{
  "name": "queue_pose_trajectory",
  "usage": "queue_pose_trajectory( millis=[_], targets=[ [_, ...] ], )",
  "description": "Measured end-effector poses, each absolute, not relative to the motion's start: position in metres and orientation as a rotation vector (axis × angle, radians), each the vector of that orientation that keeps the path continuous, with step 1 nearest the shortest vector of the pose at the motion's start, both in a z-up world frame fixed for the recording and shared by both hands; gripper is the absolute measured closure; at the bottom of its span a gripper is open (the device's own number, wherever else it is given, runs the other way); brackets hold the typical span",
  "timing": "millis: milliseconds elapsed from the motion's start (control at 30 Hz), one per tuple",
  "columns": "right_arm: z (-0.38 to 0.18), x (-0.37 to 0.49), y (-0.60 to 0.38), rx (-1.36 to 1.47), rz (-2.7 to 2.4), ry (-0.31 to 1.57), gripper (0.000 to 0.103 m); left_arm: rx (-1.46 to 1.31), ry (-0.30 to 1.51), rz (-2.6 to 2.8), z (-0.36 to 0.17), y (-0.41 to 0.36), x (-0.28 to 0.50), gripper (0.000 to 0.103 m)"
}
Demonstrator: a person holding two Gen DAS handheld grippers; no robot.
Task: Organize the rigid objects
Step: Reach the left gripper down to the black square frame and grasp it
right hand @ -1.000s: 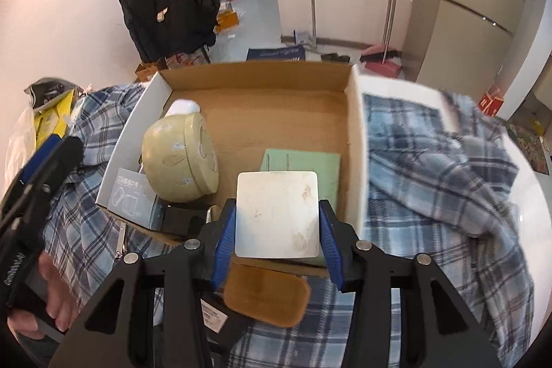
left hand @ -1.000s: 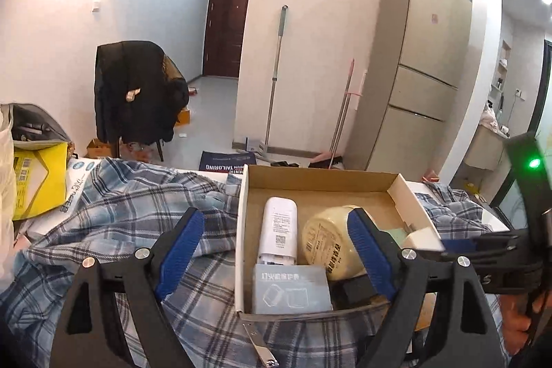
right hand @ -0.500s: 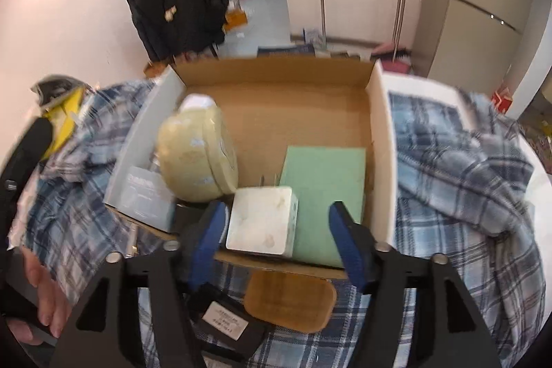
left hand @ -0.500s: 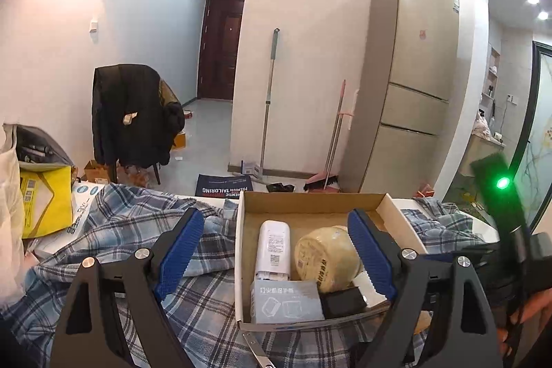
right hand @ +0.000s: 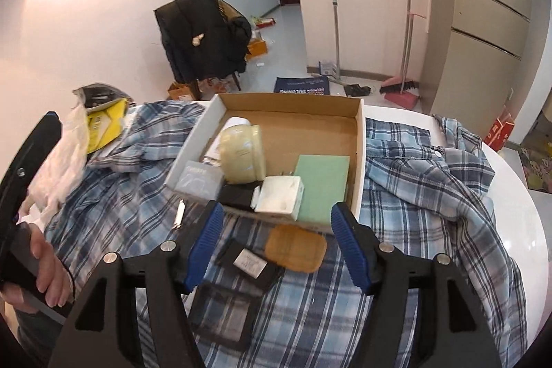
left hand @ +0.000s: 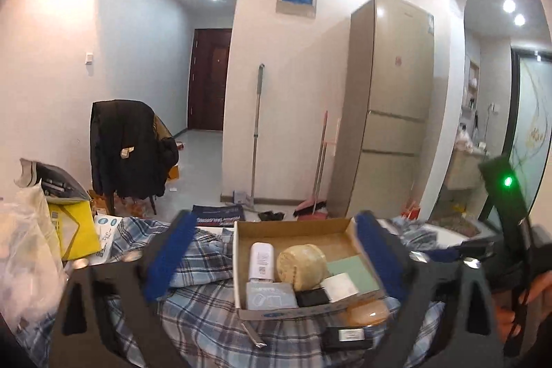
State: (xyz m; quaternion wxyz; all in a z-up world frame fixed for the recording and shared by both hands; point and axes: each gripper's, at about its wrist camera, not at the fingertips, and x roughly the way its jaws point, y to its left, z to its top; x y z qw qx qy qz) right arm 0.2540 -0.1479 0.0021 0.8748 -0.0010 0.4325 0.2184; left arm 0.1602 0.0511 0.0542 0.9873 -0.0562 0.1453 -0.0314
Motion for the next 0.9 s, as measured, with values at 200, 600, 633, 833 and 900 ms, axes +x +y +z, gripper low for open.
queue_pose_trajectory(
  millis=[200,600,633,833,900],
  targets=[
    [-0.001,0.233,-0.156,-0.001,0.475,0.902,0.036,-0.077,0.254,-0.074,0.059,0.042,0.131,0.0],
    [-0.023,0.216,-0.194,-0.024,0.371,0.914,0.036,-0.229,0.798,-0.14,-0.009,0.014,0.157,0.0],
    [-0.024,0.216,-0.198,-0.015,0.368,0.918,0.036,-0.242,0.845,-0.157,-0.018,0.009,0.16,0.0],
    [-0.031,0.211,-0.221,-0.015,0.338,0.917,0.036,-0.252,1.014,-0.209,-0.051,-0.012,0.167,0.011],
    [-0.034,0.21,-0.226,-0.026,0.32,0.91,0.036,-0.26,1.018,-0.222,-0.052,-0.019,0.165,0.011]
  ],
)
